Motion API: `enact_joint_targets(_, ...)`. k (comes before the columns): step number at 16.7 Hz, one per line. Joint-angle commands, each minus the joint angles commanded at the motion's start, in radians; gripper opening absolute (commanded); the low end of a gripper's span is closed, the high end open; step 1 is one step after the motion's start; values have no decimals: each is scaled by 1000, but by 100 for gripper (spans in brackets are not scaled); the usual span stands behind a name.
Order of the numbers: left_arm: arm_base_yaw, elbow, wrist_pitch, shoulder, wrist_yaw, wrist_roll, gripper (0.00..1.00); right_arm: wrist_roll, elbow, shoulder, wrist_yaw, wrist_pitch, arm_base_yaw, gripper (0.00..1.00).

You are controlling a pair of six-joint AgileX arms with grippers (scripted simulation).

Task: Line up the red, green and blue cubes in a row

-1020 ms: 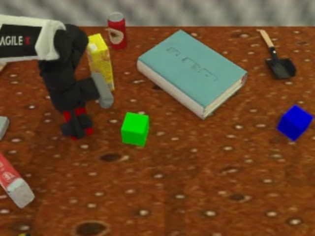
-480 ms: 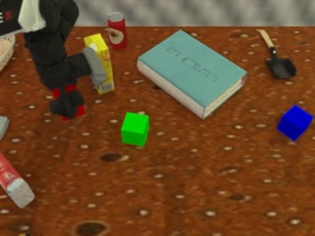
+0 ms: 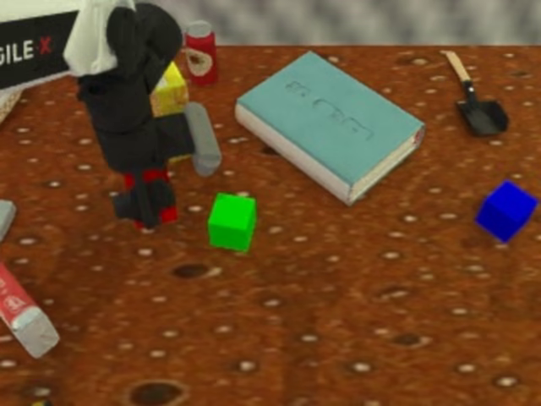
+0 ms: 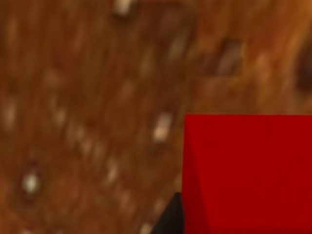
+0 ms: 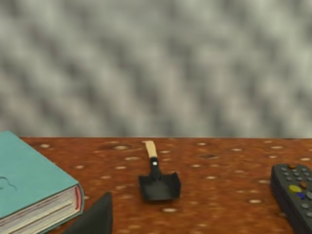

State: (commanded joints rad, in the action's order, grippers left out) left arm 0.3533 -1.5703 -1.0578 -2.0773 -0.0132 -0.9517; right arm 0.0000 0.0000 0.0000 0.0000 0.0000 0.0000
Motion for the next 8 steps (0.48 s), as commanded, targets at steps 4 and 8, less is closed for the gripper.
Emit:
enact_joint_targets(4,161,151,22,125,-1,-14,0,0,0,0,0,0,0,100)
enact_joint_targets(8,241,226,35,190,-1,-20,0,0,0,0,0,0,0,100)
